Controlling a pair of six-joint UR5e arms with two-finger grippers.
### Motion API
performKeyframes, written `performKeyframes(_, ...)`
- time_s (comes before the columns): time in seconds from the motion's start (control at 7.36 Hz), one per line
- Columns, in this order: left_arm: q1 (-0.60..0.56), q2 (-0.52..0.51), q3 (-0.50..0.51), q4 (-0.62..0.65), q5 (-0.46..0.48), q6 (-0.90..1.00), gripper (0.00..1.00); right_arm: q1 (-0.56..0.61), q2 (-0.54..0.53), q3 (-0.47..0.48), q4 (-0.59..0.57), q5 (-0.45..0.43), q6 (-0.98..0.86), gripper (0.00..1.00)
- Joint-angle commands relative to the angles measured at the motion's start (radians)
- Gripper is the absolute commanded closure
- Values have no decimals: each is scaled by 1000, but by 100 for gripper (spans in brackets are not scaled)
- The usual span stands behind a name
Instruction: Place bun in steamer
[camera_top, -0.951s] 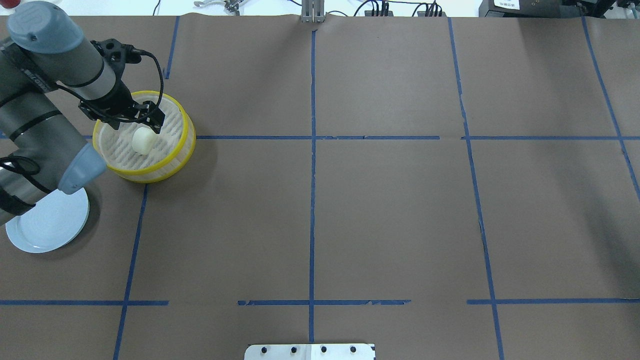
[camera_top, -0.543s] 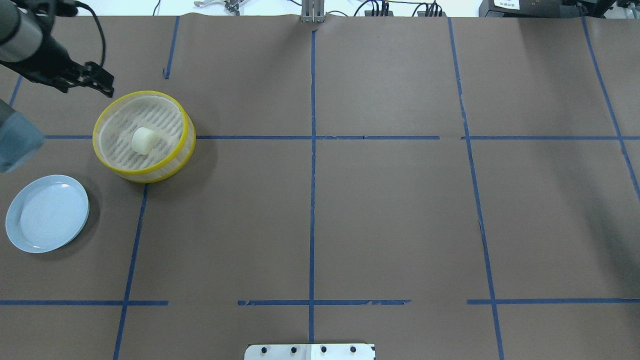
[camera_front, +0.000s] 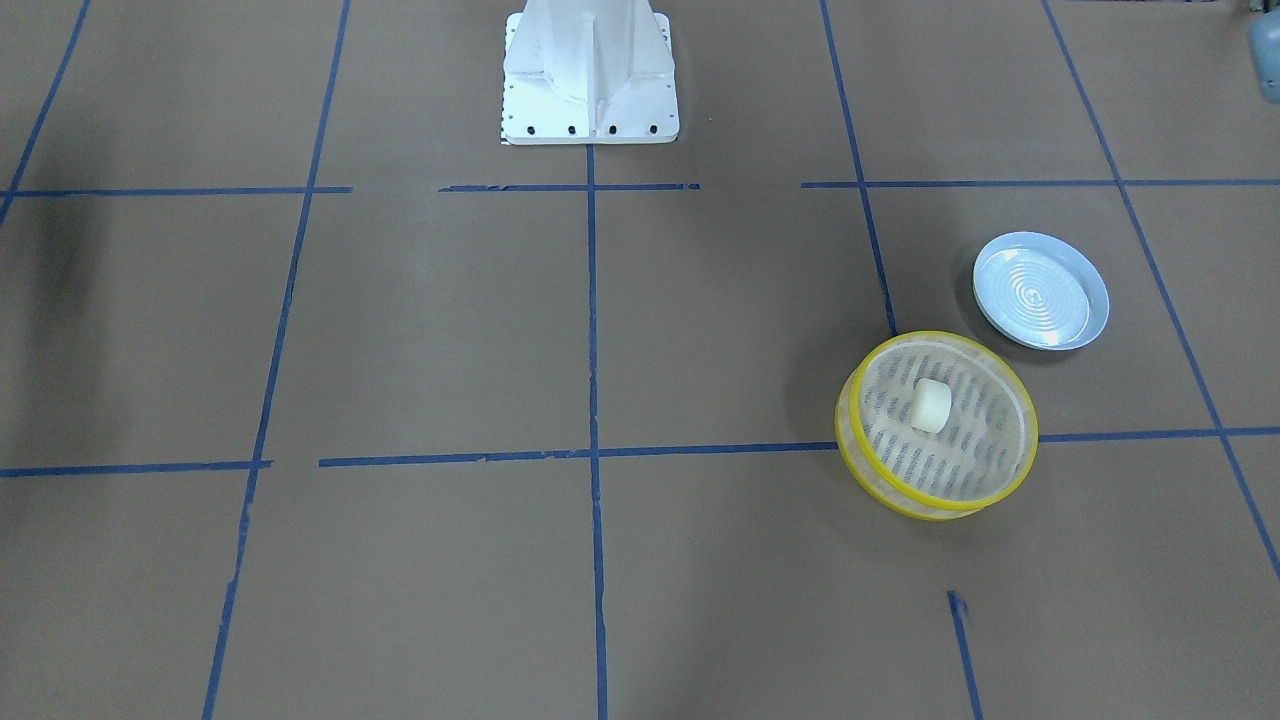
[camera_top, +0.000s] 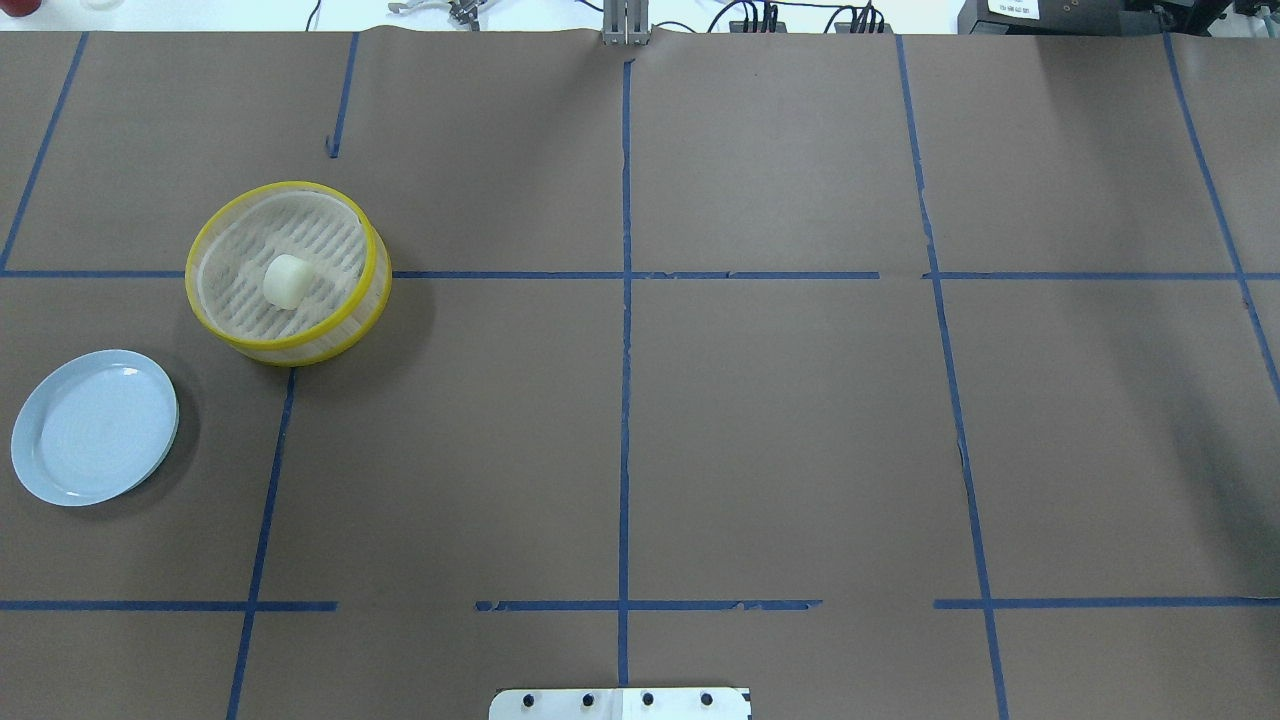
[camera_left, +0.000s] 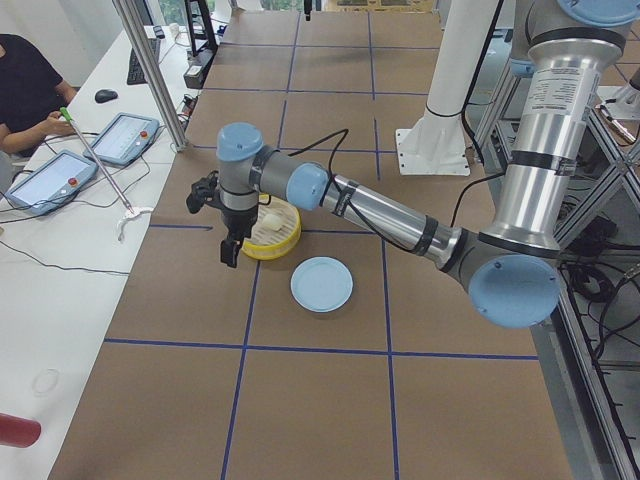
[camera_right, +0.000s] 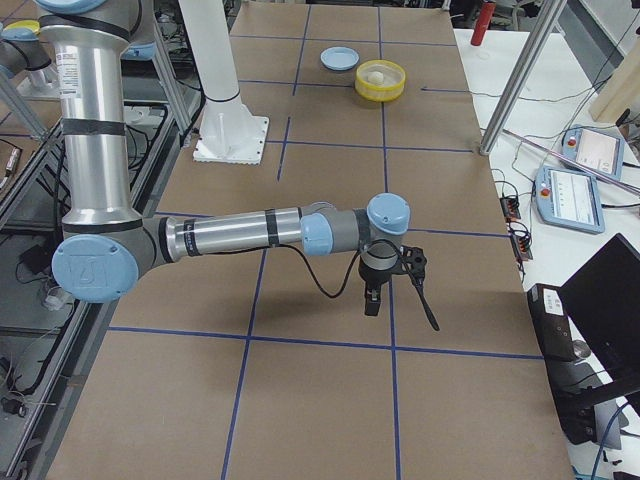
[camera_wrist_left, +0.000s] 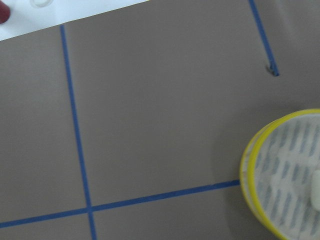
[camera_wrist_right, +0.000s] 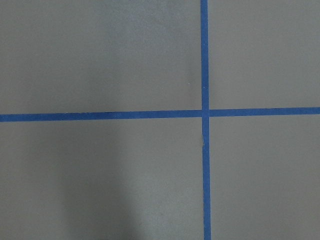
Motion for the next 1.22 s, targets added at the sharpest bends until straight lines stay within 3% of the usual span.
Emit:
performKeyframes(0.0, -86, 111, 80, -3, -21, 190, 0, 0, 0, 0, 0, 0, 0, 0)
performKeyframes(0.27, -95, 131, 141, -4, -55, 191, 0, 0, 0, 0, 0, 0, 0, 0)
performKeyframes(1.09, -98, 145, 137, -1, -56, 189, 0, 0, 0, 0, 0, 0, 0, 0)
